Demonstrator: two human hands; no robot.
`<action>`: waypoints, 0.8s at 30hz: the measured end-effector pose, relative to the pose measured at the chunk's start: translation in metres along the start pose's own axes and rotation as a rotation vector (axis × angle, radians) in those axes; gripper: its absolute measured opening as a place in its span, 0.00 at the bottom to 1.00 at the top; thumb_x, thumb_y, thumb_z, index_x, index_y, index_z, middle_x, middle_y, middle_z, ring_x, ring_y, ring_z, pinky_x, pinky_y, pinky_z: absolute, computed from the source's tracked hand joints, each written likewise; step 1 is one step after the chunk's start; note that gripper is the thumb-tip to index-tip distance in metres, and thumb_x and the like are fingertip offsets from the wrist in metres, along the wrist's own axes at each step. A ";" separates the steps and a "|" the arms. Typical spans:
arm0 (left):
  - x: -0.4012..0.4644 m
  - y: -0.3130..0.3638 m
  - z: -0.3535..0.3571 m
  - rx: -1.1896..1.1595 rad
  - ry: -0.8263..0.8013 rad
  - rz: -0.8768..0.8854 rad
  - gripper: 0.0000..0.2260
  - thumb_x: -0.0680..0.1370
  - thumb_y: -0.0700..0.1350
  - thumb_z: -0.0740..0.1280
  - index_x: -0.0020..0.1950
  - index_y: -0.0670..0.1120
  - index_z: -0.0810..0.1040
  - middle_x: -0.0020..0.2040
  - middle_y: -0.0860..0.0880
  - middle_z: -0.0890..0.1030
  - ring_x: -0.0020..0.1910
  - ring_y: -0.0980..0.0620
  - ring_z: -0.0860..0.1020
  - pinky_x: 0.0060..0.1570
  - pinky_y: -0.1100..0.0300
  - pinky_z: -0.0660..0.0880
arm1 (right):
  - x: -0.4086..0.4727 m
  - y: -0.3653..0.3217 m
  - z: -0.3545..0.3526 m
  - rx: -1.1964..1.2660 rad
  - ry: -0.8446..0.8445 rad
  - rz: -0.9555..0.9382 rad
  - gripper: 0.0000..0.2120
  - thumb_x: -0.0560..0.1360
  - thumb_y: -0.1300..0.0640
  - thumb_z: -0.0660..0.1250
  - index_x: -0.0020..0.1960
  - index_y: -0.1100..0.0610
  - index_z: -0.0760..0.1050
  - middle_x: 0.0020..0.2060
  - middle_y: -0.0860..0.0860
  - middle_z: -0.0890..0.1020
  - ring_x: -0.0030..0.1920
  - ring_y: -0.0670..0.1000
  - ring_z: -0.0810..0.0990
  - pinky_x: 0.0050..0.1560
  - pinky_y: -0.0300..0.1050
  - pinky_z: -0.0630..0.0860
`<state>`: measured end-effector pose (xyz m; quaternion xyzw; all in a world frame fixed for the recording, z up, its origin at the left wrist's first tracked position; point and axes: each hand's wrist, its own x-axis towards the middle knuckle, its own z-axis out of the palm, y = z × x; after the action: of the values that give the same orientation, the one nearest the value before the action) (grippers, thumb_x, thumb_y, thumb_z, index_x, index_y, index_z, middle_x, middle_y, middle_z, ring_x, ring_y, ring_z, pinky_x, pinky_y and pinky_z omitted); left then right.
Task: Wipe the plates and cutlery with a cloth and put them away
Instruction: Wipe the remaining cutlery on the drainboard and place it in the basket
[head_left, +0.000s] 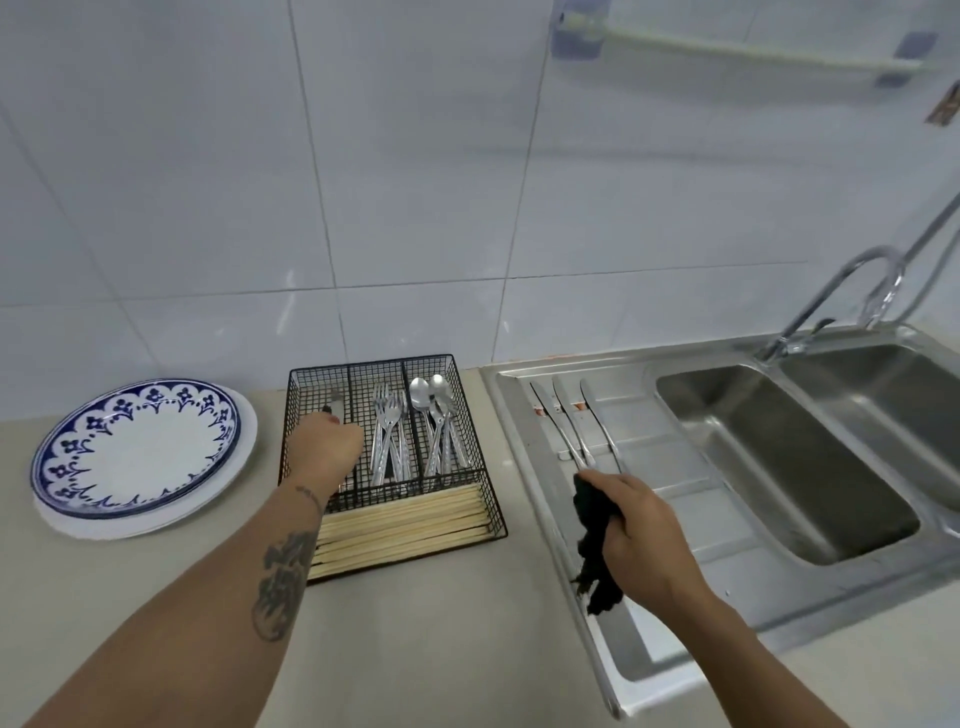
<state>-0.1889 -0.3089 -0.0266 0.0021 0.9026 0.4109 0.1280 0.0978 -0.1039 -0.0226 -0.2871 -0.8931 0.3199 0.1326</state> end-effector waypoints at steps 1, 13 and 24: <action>-0.004 0.005 0.005 -0.007 0.020 0.033 0.13 0.75 0.35 0.63 0.58 0.41 0.79 0.51 0.45 0.80 0.30 0.53 0.73 0.27 0.62 0.68 | 0.000 0.005 -0.002 0.012 0.013 0.006 0.29 0.74 0.68 0.54 0.66 0.41 0.72 0.56 0.42 0.75 0.47 0.51 0.82 0.51 0.51 0.81; -0.082 0.088 0.171 0.247 -0.248 0.520 0.12 0.79 0.42 0.62 0.59 0.47 0.81 0.58 0.49 0.79 0.55 0.50 0.78 0.59 0.53 0.77 | 0.009 0.066 -0.034 0.132 0.093 0.075 0.31 0.71 0.74 0.56 0.66 0.49 0.76 0.57 0.46 0.78 0.58 0.46 0.76 0.64 0.41 0.72; -0.081 0.118 0.281 0.624 -0.110 0.286 0.15 0.79 0.52 0.62 0.61 0.45 0.75 0.55 0.44 0.82 0.54 0.42 0.79 0.55 0.51 0.76 | 0.030 0.156 -0.091 0.178 0.074 0.098 0.31 0.69 0.72 0.56 0.64 0.47 0.77 0.55 0.42 0.78 0.58 0.43 0.76 0.62 0.37 0.71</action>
<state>-0.0575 -0.0310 -0.0970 0.1897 0.9671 0.1282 0.1106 0.1787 0.0572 -0.0529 -0.3293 -0.8406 0.3930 0.1748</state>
